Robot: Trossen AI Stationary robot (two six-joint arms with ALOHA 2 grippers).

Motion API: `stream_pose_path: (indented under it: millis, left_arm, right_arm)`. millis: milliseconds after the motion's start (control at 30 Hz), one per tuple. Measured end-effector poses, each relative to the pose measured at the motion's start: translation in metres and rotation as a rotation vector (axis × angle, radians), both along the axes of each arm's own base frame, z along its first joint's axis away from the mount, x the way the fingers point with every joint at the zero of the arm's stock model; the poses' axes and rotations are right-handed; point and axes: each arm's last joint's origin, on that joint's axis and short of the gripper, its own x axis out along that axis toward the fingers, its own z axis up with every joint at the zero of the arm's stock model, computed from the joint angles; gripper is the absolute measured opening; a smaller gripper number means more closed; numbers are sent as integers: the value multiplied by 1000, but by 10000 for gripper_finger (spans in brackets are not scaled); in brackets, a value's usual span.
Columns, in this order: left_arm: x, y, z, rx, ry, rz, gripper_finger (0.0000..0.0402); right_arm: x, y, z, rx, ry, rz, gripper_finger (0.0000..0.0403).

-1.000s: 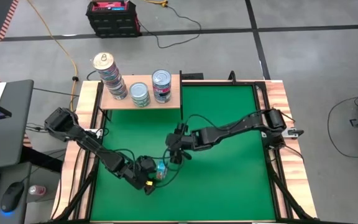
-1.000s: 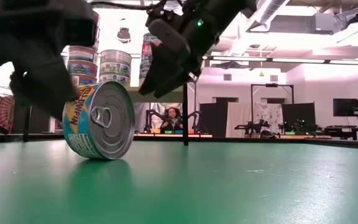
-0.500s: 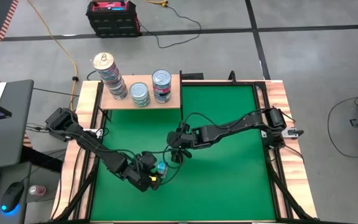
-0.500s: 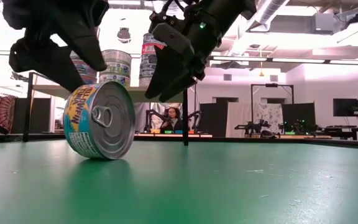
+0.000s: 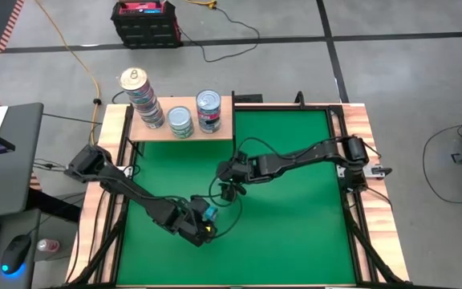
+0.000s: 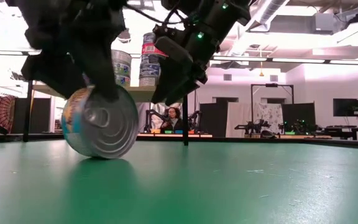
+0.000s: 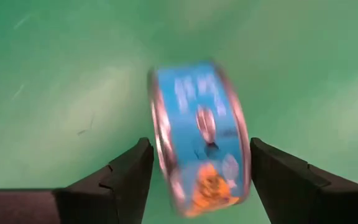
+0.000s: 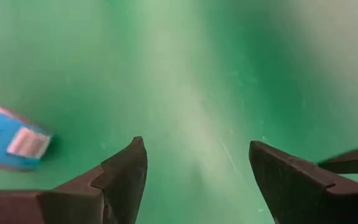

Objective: Stack canned seafood by type on shelf
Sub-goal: Stack the light blue tuna can on top of the dark blue tuna can on the shelf

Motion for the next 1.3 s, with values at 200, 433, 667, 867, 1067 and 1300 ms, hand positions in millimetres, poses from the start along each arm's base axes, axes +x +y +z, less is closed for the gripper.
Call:
stream_pose_path:
  millis: [200,433,667,867,1067,1300]
  left_arm:
    - [2,-3,-7,-3,51,-32,230]
    - [4,0,-7,120,55,-153,170]
    - [0,3,3,203,60,-246,138]
    - [-11,11,24,293,-6,-319,140]
    - [-29,25,36,313,-162,-419,141]
    - [-61,55,47,214,-437,-346,141]
  right_arm:
    - [-6,1,6,19,32,18,306]
    - [-12,6,13,56,44,57,306]
    - [-24,8,28,124,73,106,306]
    - [-37,10,58,195,7,140,306]
    - [-47,20,85,216,-90,271,306]
    - [-46,32,96,254,-185,306,306]
